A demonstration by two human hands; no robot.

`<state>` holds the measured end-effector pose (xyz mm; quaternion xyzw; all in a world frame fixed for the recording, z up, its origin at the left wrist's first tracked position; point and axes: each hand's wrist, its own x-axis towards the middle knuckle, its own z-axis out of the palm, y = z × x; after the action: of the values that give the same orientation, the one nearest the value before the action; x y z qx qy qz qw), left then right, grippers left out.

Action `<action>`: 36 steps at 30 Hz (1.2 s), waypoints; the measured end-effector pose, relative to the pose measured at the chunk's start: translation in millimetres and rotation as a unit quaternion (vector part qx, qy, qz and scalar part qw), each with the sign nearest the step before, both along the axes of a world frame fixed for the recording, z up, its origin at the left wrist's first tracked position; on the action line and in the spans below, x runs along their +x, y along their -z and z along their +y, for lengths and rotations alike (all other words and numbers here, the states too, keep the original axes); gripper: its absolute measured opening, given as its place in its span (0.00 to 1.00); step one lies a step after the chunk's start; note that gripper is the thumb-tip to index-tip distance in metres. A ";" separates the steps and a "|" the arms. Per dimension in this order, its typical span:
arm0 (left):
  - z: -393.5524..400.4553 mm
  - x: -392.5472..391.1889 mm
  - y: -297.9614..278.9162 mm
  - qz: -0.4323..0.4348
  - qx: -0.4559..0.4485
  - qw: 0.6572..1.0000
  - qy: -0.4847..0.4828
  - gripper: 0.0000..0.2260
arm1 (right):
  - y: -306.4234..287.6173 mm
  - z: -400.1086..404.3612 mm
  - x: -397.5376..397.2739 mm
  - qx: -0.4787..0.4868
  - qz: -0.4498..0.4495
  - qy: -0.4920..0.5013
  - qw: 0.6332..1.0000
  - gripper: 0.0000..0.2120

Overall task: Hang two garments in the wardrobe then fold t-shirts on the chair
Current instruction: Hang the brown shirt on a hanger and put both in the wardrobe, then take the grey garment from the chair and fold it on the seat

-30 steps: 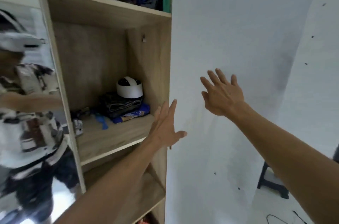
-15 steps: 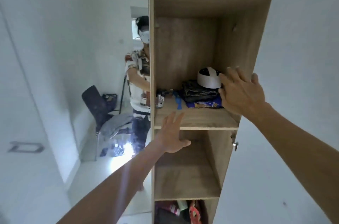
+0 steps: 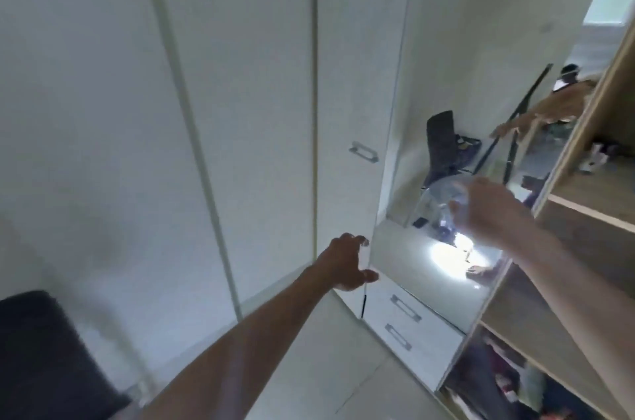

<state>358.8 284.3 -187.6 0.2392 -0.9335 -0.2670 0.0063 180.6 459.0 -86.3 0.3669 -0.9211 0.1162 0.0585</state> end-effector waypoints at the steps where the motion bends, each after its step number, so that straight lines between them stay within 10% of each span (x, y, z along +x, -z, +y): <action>1: -9.5 28.9 7.7 -0.006 0.009 0.999 -0.033 0.33 | 11.8 -21.6 18.1 0.012 -0.017 -0.034 0.999 0.24; 18: -75.1 599.2 156.5 -0.181 0.209 0.875 -0.397 0.32 | 193.7 -273.2 476.3 0.215 -0.190 -0.366 0.885 0.24; 36: -88.3 713.6 334.1 -0.229 0.315 0.802 -0.453 0.31 | 396.2 -341.0 610.2 0.364 -0.246 -0.361 0.823 0.23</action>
<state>1072.5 196.0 -521.8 0.6777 -0.5578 -0.4505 -0.1633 790.8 118.0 -482.5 0.6270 -0.6822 -0.1285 -0.3536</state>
